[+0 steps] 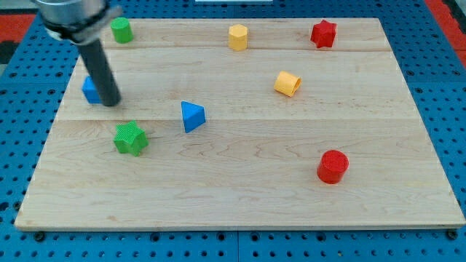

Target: Move the cube to the center left

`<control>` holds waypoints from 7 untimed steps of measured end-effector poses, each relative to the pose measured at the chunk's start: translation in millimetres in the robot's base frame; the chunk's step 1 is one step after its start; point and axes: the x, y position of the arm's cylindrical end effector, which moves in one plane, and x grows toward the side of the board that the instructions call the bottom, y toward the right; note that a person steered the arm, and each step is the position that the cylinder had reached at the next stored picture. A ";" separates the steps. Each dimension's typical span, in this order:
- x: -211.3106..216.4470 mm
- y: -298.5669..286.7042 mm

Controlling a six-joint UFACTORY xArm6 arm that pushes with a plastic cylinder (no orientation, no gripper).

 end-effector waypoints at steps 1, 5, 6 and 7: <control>-3.6 20.8; -31.3 148.6; -31.3 153.3; -31.3 154.6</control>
